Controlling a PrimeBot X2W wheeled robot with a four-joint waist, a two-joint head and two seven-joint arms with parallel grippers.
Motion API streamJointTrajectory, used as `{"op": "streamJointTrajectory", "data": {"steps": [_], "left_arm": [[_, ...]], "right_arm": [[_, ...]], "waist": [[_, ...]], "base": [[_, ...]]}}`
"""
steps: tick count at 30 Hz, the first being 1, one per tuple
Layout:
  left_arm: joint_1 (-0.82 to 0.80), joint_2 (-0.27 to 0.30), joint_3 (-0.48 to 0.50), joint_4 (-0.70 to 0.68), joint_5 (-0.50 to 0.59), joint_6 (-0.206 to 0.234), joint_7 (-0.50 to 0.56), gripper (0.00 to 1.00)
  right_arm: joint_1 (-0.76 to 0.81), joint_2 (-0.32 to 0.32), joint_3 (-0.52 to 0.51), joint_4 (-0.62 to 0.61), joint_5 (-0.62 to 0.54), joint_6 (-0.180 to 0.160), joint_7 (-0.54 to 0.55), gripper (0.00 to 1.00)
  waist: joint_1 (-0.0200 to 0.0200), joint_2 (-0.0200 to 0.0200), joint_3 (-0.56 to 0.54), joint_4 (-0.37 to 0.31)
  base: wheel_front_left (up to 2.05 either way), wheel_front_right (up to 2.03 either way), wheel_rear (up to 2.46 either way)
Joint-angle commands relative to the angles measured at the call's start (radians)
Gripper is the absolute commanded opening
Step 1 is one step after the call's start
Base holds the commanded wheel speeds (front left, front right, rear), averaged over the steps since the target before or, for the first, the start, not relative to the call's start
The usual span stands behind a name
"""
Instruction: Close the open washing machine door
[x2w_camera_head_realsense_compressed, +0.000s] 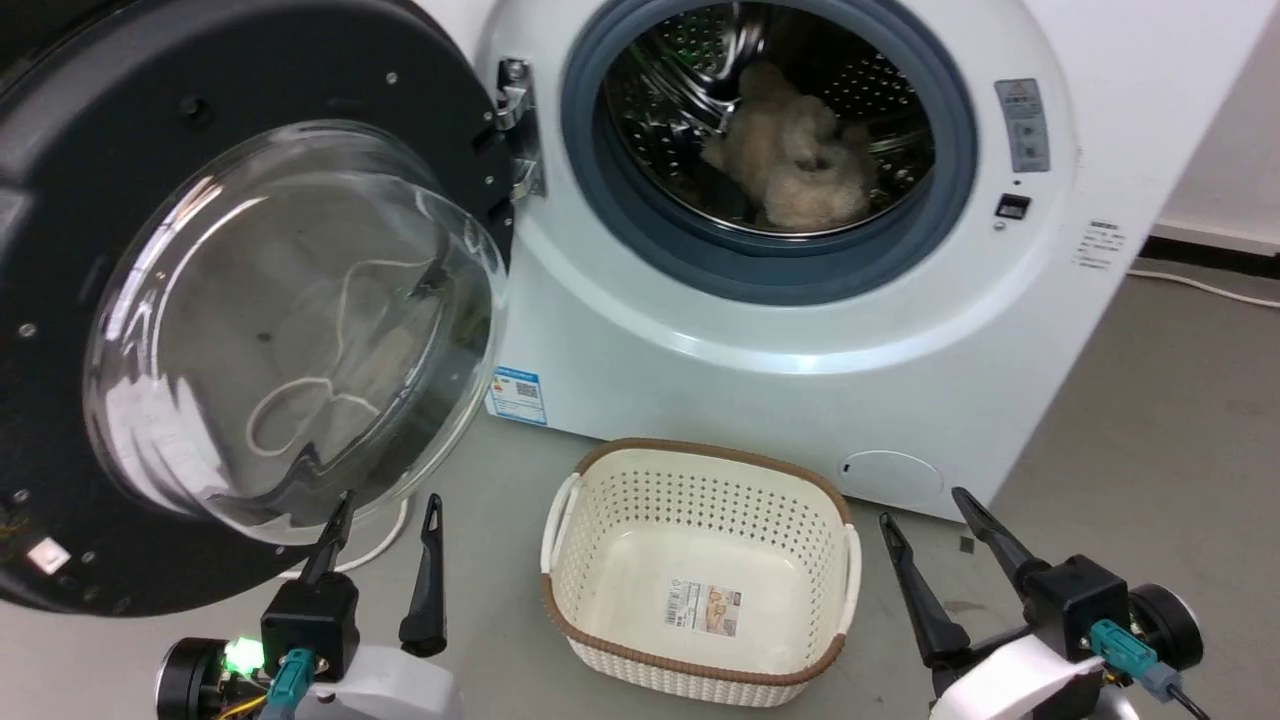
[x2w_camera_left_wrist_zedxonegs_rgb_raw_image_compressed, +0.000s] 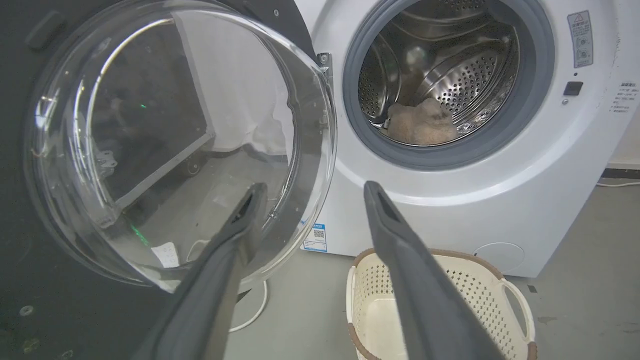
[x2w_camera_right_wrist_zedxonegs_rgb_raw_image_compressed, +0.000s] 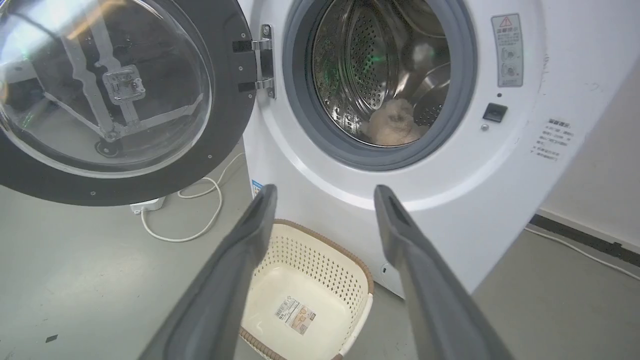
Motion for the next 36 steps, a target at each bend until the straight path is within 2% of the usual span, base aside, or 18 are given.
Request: {"op": "streamJointTrajectory", "data": {"steps": [1,36], "left_arm": [[0.012,0.004,0.000,-0.006,-0.002,0.006,-0.010,1.00],[0.049,0.025,-0.008,-0.040,-0.014,0.038,-0.083,1.00]], "right_arm": [[-0.016,-0.004,0.005,0.006,0.007,0.000,-0.009,1.00],[-0.033,-0.020,0.080,0.051,0.023,0.001,-0.082,1.00]], "waist": [[-0.0001,-0.0001,0.001,0.005],[-0.0001,-0.0001,0.003,0.153]], "base": [[-0.16,-0.16,-0.16],[-0.02,-0.02,-0.02]]}}
